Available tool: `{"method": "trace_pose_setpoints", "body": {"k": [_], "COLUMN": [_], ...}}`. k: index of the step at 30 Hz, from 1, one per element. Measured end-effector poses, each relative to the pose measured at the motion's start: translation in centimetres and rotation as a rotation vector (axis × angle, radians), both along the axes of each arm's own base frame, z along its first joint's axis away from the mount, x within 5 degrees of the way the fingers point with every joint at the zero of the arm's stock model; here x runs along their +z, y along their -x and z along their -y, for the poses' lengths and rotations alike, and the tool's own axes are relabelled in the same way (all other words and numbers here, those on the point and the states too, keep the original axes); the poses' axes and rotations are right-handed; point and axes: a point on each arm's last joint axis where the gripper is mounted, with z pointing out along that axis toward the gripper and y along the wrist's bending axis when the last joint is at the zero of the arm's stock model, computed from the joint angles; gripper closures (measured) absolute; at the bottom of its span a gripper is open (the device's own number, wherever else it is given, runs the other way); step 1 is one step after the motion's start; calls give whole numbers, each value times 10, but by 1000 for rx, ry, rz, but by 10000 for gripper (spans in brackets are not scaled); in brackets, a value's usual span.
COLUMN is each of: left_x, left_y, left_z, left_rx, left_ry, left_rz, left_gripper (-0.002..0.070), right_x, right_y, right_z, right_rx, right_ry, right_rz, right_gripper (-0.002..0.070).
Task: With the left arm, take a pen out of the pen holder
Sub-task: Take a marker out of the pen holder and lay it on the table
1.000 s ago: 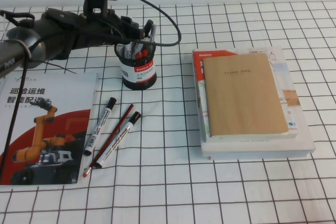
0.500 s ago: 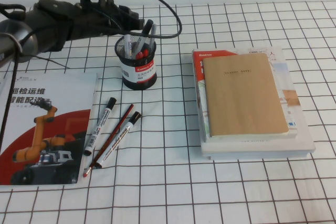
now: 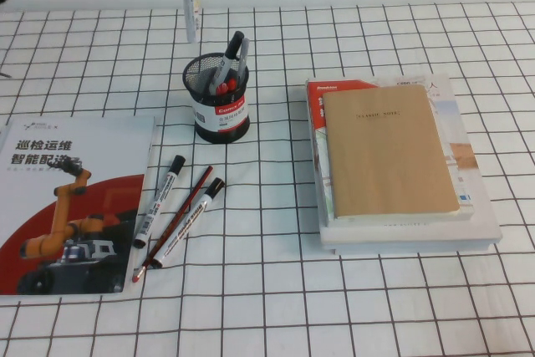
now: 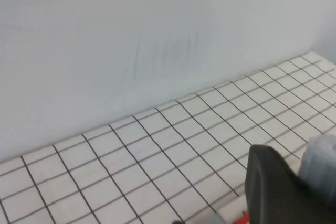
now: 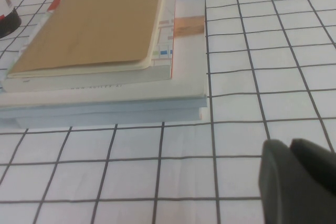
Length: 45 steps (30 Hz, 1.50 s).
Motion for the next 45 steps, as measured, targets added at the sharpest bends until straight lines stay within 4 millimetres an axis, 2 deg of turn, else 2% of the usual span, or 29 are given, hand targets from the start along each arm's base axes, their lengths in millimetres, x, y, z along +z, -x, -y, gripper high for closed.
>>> {"method": "trace_pose_setpoints", "body": {"k": [4, 9, 15, 25, 28, 32, 37, 40, 45], "left_x": [21, 30, 25, 9, 8, 1, -18, -25, -33], "left_y": [28, 52, 71, 86, 87, 92, 109, 119, 126], "left_z": [-8, -21, -29, -40, -41, -37, -16, -5, 1], "left_rx": [-9, 36, 41, 85, 94, 100, 65, 45, 27], "left_ry": [-66, -162, -244, -357, -362, -383, -470, -474, -457], "left_rz": [-62, -174, -344, -597, -622, -648, -651, -632, -625], "left_gripper": [588, 588, 588, 588, 588, 588, 588, 588, 588], "right_x": [0, 0, 0, 0, 0, 0, 0, 0, 0], "right_y": [0, 0, 0, 0, 0, 0, 0, 0, 0], "right_z": [0, 0, 0, 0, 0, 0, 0, 0, 0], "right_rx": [0, 0, 0, 0, 0, 0, 0, 0, 0], "right_ry": [0, 0, 0, 0, 0, 0, 0, 0, 0], "right_rz": [0, 0, 0, 0, 0, 0, 0, 0, 0], "right_gripper": [691, 691, 691, 691, 691, 691, 691, 691, 691]}}
